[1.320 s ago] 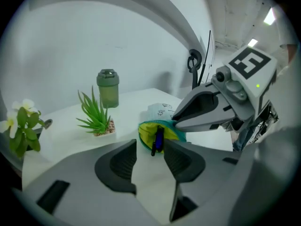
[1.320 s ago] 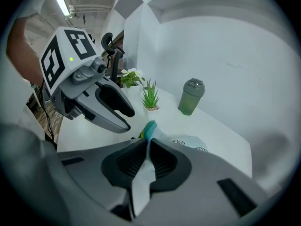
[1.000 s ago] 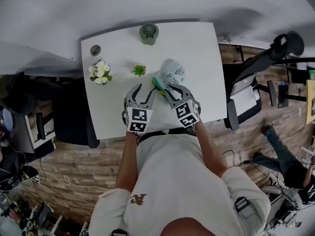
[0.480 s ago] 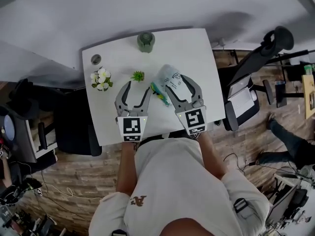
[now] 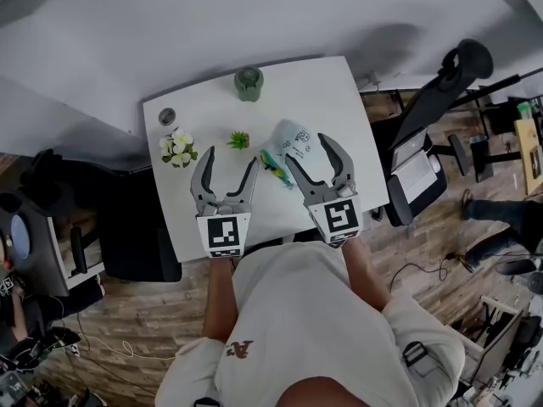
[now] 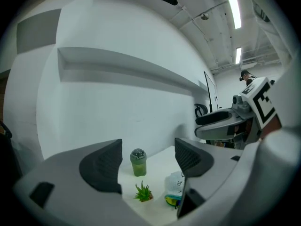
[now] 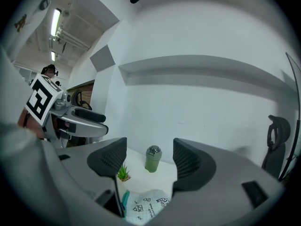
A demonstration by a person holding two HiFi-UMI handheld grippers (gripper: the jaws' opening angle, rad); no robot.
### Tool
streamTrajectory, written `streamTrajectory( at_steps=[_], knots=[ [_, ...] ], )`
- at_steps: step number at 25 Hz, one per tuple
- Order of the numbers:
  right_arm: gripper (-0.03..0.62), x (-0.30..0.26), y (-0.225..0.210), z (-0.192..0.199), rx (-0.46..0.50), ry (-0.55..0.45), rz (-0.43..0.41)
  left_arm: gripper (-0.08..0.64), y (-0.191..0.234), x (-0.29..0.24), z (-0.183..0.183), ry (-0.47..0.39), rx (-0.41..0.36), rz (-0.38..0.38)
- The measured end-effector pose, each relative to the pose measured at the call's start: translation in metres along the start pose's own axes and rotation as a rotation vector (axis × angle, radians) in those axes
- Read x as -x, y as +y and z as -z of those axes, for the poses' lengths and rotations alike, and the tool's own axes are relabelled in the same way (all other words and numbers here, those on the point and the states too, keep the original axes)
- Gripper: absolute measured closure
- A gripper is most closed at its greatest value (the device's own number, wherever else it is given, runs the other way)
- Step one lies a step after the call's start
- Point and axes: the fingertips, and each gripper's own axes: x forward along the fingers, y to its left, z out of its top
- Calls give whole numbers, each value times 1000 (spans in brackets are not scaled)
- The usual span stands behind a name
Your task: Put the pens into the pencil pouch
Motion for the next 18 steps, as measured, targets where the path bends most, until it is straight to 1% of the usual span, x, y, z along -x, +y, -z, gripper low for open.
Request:
streamTrajectory(
  at_steps=[11, 18],
  knots=[
    [296, 6, 10, -20, 0, -39, 22, 225, 7, 14, -20, -58, -34, 9],
    [296, 2, 14, -29, 10, -51, 26, 227, 10, 13, -24, -70, -42, 24]
  ],
)
